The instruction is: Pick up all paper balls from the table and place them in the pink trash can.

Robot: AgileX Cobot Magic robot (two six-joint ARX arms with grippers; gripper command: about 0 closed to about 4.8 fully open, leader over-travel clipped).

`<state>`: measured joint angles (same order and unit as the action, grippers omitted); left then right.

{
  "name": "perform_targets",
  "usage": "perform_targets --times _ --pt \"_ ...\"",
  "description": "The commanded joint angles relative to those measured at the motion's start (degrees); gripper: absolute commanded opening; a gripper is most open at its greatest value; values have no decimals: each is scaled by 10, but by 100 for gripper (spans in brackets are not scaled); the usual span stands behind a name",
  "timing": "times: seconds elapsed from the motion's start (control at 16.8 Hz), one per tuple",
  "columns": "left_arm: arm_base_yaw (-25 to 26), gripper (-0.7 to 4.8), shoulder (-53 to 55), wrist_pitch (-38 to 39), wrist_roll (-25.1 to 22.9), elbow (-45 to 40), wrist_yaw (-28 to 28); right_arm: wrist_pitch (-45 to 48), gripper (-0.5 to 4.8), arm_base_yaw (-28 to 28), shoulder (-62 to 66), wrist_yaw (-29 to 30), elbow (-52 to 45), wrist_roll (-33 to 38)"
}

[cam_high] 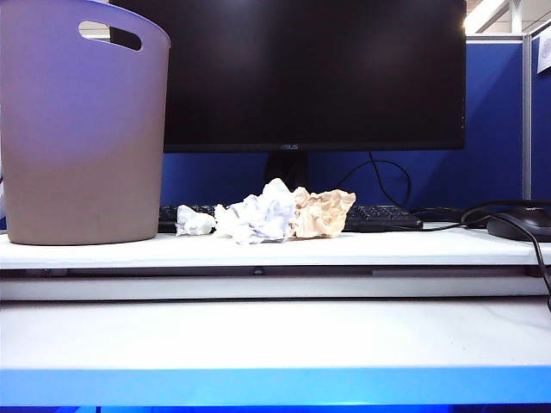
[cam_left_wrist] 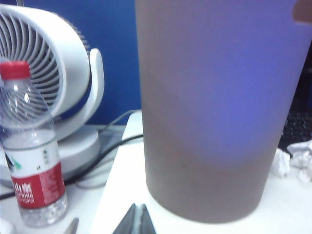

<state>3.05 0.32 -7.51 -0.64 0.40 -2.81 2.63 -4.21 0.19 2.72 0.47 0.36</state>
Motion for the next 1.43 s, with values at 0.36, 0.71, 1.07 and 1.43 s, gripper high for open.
perform_targets --times 0.36,0.71,1.07,1.43 --pt "1 -5 -1 -11 -4 0 1 19 -6 0 -1 0 -3 -2" --pt "1 -5 -1 30 116 0 -41 51 -5 -1 -1 69 -3 143" --pt "-14 -6 -1 -274 471 2 -255 207 -6 -1 70 128 100 213" --pt "-108 -6 0 -291 513 85 -196 267 479 -83 666 306 471 202"
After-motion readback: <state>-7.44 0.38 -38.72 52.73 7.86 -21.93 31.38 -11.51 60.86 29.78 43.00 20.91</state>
